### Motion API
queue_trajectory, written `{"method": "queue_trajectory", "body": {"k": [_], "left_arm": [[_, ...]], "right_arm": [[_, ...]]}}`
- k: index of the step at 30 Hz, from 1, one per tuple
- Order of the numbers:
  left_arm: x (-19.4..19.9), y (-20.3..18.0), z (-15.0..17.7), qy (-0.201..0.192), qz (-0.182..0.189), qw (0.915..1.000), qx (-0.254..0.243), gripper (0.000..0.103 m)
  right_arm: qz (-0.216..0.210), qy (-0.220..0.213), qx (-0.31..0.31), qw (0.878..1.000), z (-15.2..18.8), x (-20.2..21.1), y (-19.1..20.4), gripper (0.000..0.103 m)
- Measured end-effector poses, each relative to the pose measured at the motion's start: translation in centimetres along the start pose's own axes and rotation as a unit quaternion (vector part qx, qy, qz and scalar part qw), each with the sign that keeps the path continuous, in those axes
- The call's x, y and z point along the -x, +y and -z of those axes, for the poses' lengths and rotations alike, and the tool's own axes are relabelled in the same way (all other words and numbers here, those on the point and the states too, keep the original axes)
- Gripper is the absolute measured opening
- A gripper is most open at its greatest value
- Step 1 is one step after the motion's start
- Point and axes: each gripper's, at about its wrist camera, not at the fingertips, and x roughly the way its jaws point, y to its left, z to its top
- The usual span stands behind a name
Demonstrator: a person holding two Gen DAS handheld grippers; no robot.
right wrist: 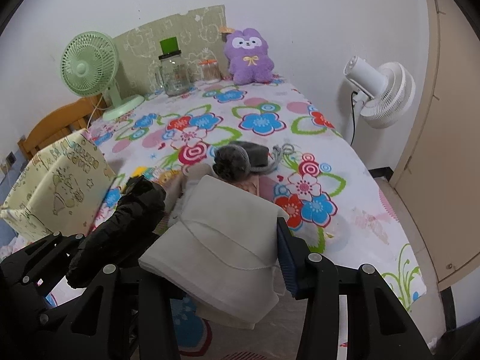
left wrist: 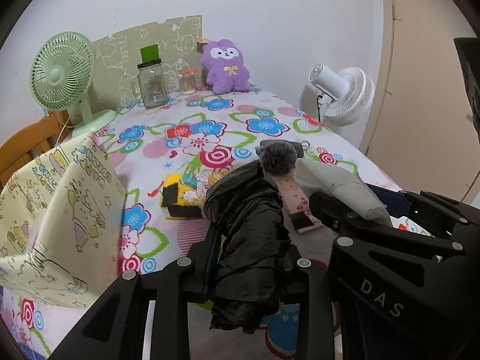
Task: Organize soft objects
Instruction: 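Lift the umbrella with the left tool while the right tool lifts the cloth pad toward the box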
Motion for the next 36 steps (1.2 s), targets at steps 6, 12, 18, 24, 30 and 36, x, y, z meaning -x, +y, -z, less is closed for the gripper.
{"method": "queue_trajectory", "body": {"k": [6, 12, 18, 24, 30, 36], "left_arm": [[1.1, 0.1, -1.1, -0.012, 0.003, 0.9999, -0.007, 0.031], [2.0, 0.1, -2.3, -0.019, 0.005, 0.9997, -0.015, 0.031], [2.9, 0.2, -3.5, -0.022, 0.011, 0.9996, -0.015, 0.031], [4.0, 0.2, -4.4, -0.030, 0.005, 0.9993, -0.020, 0.031], [5.2, 0.5, -5.2, -0.039, 0.002, 0.9990, -0.021, 0.031], [6.1, 1.1, -5.9, -0.042, -0.012, 0.9988, -0.022, 0.031]], "right_arm": [[-0.002, -0.015, -0.002, 1.000, -1.0, 1.2, 0.6, 0.049], [-0.002, -0.025, -0.003, 1.000, -2.1, 2.3, 1.3, 0.049], [-0.001, -0.039, -0.002, 0.999, -3.1, 3.6, 1.7, 0.049], [0.001, -0.049, 0.001, 0.999, -4.0, 4.8, 2.1, 0.049], [-0.001, -0.062, 0.011, 0.998, -4.9, 6.0, 3.1, 0.049], [-0.001, -0.068, 0.012, 0.998, -5.7, 6.7, 3.9, 0.049]]}}
